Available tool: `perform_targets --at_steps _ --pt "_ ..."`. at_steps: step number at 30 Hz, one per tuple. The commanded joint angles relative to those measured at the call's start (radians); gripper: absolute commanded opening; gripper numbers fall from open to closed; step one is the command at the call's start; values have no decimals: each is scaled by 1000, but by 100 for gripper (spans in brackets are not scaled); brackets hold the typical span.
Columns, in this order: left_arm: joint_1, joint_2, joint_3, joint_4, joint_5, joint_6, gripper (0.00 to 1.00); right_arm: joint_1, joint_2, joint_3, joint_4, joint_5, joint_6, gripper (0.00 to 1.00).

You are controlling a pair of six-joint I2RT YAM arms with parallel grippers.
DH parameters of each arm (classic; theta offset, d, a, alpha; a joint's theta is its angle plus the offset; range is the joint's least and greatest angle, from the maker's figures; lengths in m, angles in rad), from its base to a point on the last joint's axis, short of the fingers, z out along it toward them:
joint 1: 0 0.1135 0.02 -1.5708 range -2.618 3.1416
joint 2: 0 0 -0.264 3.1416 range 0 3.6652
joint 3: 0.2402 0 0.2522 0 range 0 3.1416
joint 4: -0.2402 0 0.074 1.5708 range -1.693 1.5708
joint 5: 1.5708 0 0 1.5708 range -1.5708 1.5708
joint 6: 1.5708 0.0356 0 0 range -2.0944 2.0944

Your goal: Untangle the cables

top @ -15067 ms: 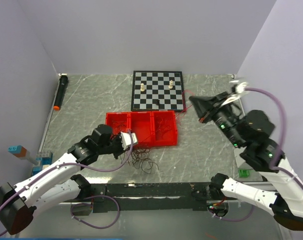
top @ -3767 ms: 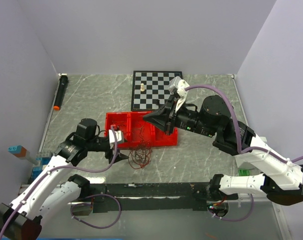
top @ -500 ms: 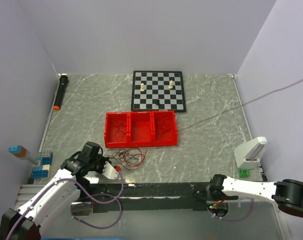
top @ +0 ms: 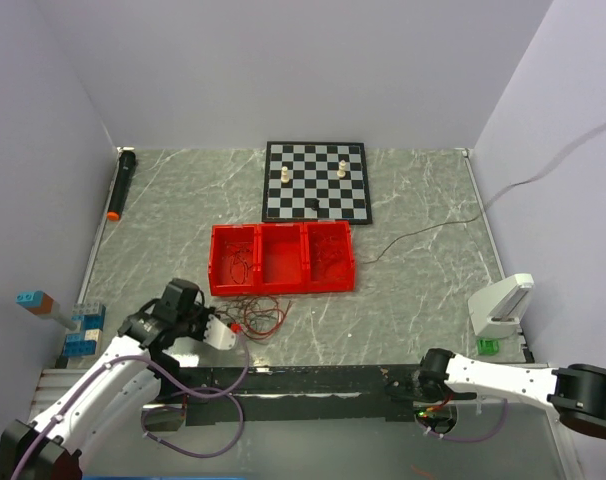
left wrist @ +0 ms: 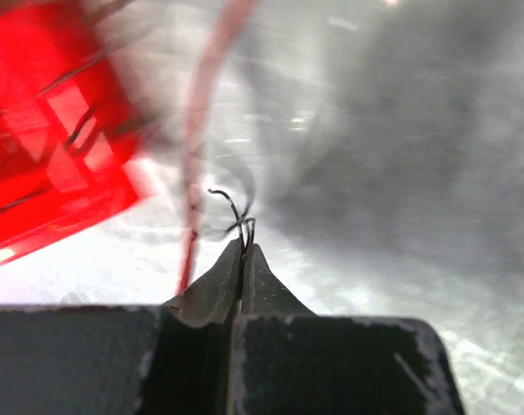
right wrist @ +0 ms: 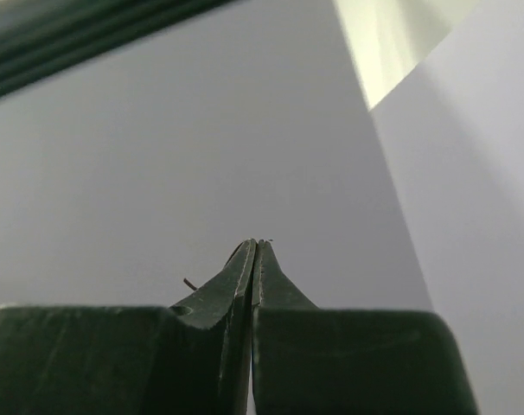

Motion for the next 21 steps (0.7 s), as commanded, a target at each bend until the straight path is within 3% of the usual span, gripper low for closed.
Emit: perform_targets --at_steps 1,7,12,16,21 --pt "6 -2 196 -16 163 -133 1 7 -50 -295 -368 142 315 0" --pt "6 -42 301 -190 262 -69 1 7 -91 -564 -914 291 1008 0" --pt "7 -98 285 -229 244 -7 1 -8 48 -640 -1263 290 1379 0" --pt "7 -109 307 -253 291 -19 1 -80 116 -769 -1273 140 1455 0" --pt "6 -97 324 -263 316 -27 1 -185 145 -903 -1229 -239 1413 0"
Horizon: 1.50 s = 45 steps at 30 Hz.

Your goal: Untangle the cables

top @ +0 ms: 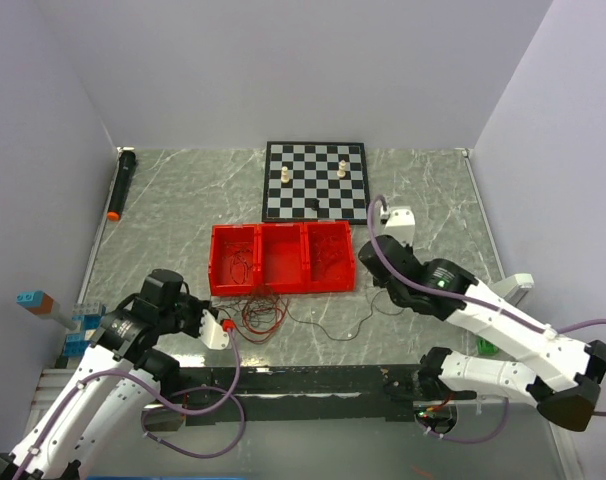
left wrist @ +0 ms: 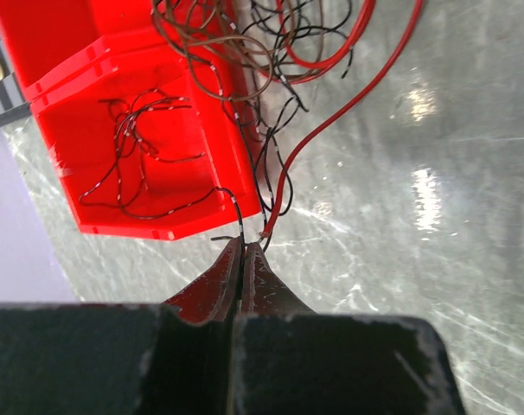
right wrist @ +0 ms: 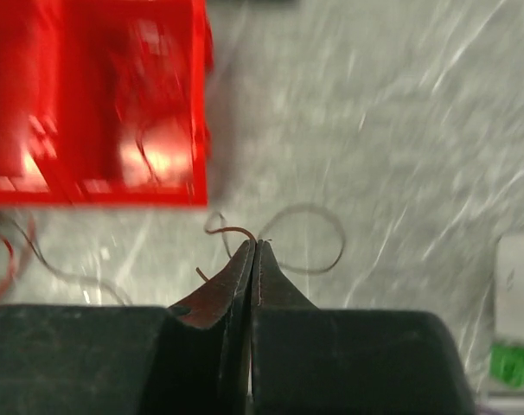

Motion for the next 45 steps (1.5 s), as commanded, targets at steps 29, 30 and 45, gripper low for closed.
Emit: perform_targets --at_steps 29,30,45 --pt "4 64 -83 141 -80 -101 1 -1 474 -301 879 -1040 -298 61" --pt "4 73 -91 159 -103 -115 1 6 489 -298 876 -1020 -307 60" --pt "4 77 -141 138 -251 -132 1 77 641 -227 1000 -805 -387 52"
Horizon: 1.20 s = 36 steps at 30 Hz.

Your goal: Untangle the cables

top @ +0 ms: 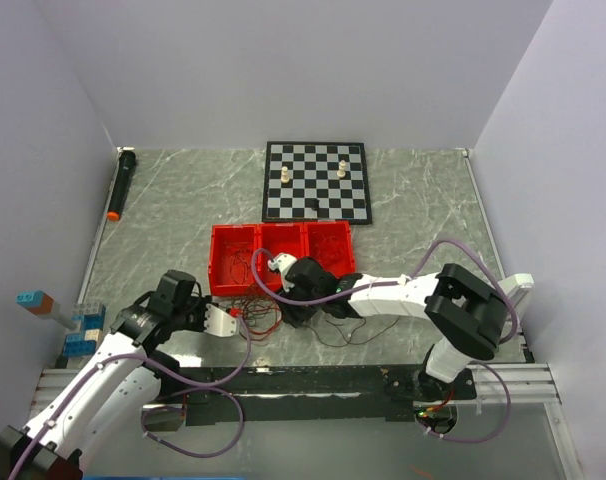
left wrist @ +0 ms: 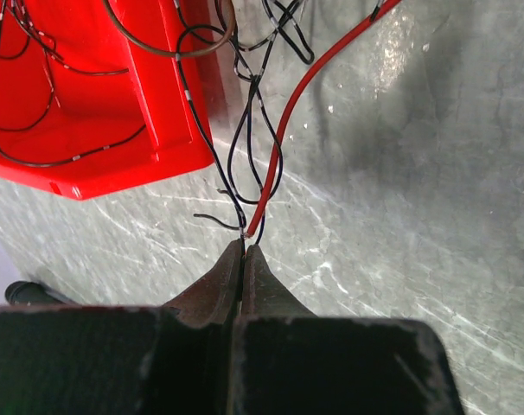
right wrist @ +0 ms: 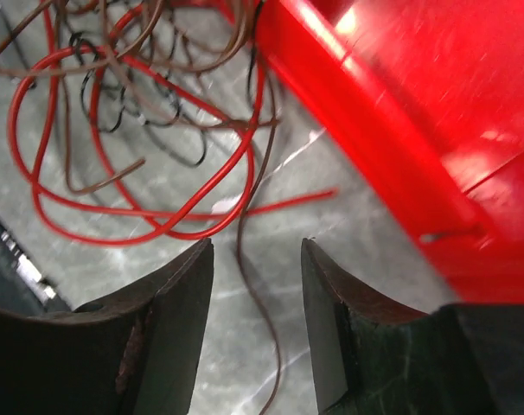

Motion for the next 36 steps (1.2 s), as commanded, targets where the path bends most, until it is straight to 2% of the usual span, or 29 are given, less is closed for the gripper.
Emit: perform_targets --at_steps 1,6,11,23,26,36 --pt "6 -41 -21 -6 -30 9 1 1 20 29 123 38 -44 51" --pt "4 -42 -16 -18 -24 2 1 15 21 23 74 84 -42 46" --pt "4 -25 -10 -15 -20 0 1 30 -23 -34 55 87 -22 47" --pt "4 -11 11 -6 5 9 1 90 -16 -19 -22 115 -27 49" --pt "4 -5 11 3 5 11 1 125 3 -7 -74 194 -32 44" --pt "4 -10 16 -6 19 19 1 191 -28 -30 -202 271 22 38"
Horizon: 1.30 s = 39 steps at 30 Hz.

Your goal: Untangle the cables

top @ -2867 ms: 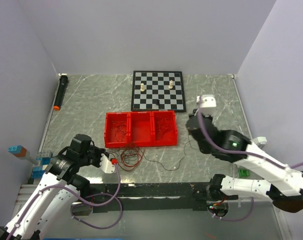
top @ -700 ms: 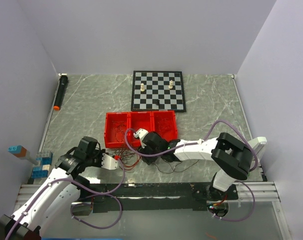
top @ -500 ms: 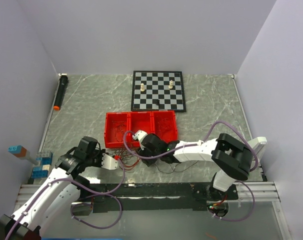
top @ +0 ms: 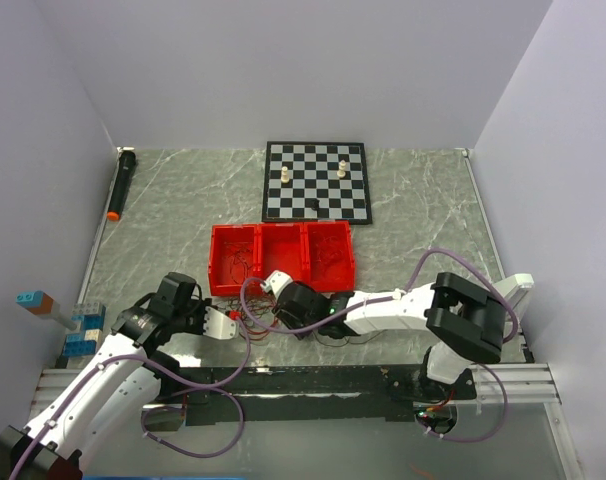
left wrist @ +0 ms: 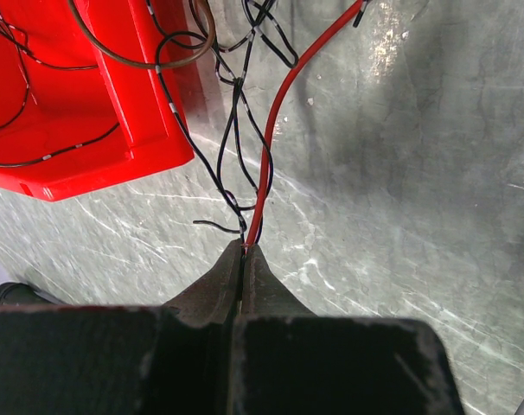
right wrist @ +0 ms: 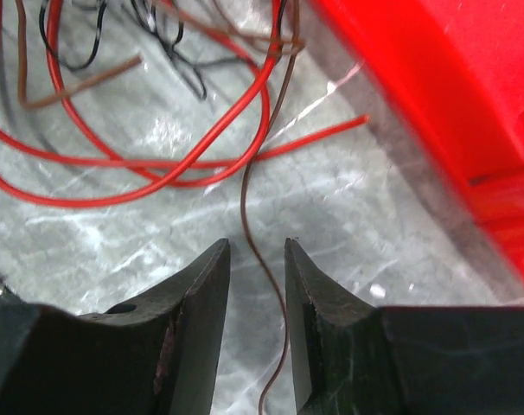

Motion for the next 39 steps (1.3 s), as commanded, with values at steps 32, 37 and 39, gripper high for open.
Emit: perform_targets --at_steps 32,37,39 --pt "4 -31 34 -20 30 42 1 -142 -472 -74 -228 -26 153 0" --pt "4 -31 11 -12 -2 39 1 -130 -328 -58 -55 -155 122 39" --pt "4 -25 -7 -5 -30 40 1 -130 -268 -35 -13 -180 101 44"
